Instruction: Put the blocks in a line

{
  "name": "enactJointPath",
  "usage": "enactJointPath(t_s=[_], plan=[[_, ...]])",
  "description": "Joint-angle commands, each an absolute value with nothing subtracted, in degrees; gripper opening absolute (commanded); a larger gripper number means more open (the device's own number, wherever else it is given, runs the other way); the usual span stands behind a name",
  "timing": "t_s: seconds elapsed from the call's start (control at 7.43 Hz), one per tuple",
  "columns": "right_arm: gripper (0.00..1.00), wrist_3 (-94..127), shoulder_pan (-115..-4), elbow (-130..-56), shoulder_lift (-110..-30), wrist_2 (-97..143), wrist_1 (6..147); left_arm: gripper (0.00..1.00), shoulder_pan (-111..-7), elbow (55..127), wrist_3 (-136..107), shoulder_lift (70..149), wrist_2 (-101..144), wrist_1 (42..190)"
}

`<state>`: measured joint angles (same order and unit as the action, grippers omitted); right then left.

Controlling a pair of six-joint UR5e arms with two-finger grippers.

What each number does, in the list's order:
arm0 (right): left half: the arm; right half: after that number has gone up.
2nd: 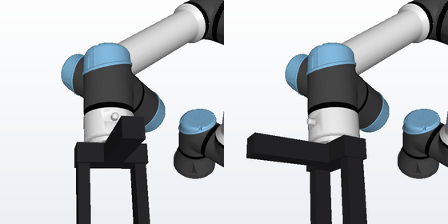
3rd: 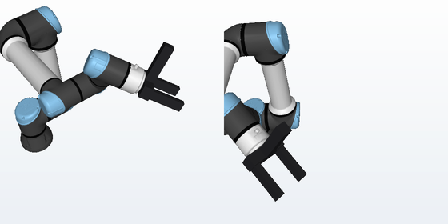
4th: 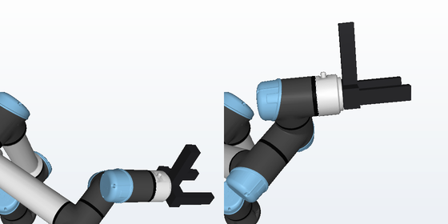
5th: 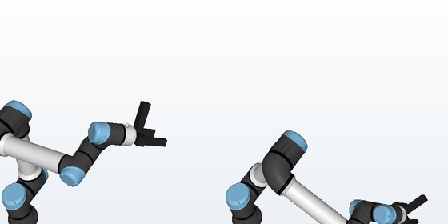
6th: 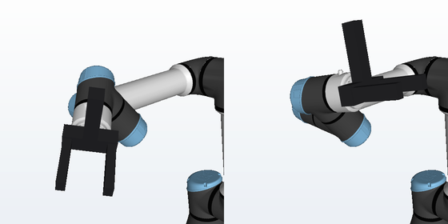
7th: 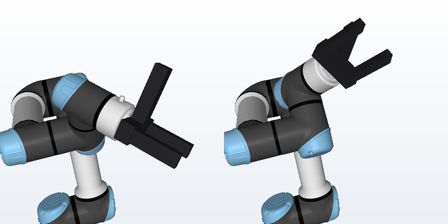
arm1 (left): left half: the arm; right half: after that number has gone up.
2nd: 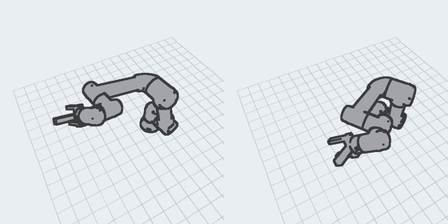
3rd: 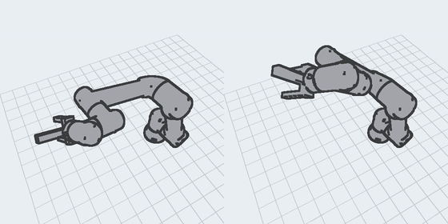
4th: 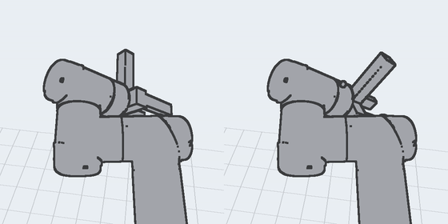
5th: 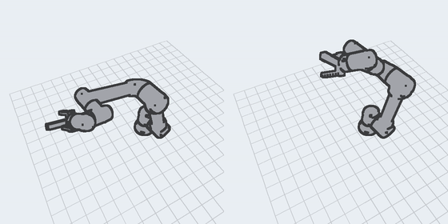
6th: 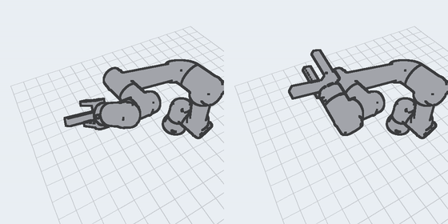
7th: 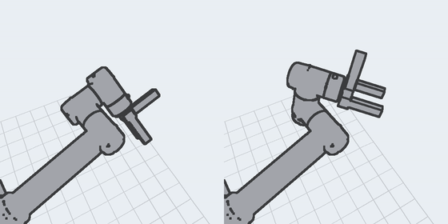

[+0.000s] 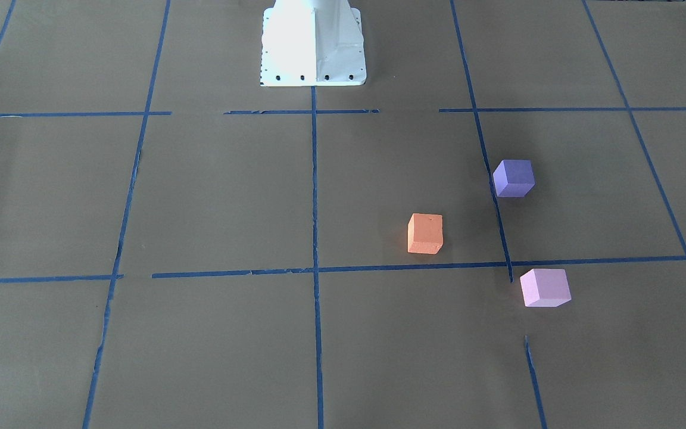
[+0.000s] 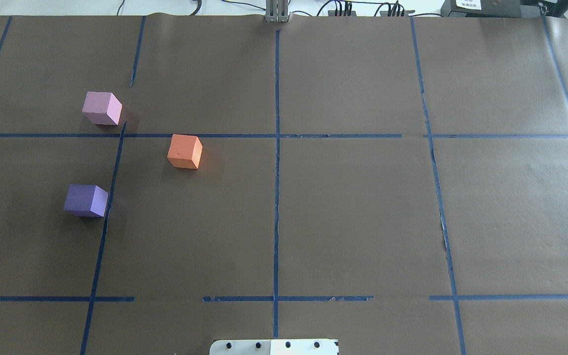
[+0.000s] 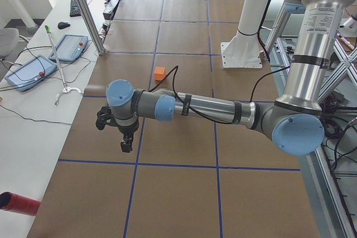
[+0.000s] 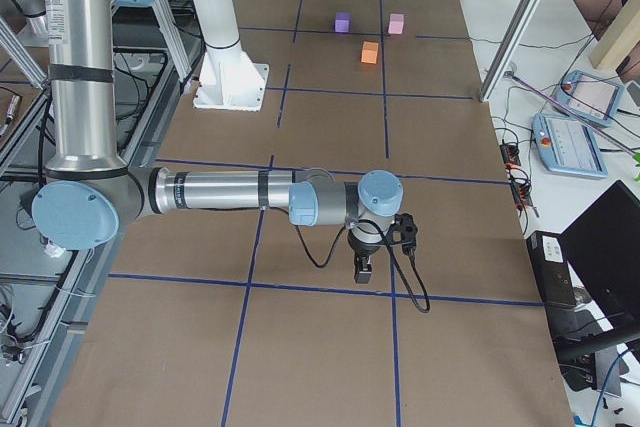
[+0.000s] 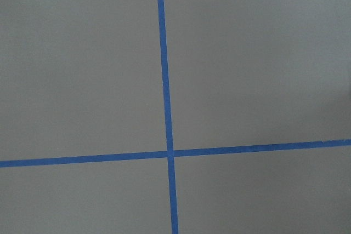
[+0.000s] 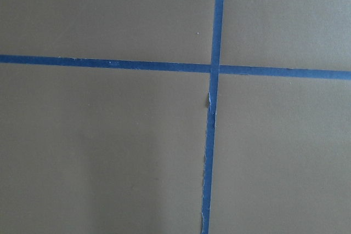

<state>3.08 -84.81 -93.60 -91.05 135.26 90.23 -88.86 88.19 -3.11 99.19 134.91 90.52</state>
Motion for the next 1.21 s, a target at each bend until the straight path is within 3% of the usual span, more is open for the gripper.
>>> enactJointPath(t_s=[0.0, 1.08], plan=[[1.0, 3.08, -84.81, -93.6, -91.05, 135.26, 90.18, 1.0, -88.86, 87.01, -2.73, 98.35, 134.91, 90.18], [1.0, 3.08, -84.81, -93.6, -91.05, 135.26, 90.18, 1.0, -87.2, 91.4, -2.99, 96.59, 135.35, 100.2]])
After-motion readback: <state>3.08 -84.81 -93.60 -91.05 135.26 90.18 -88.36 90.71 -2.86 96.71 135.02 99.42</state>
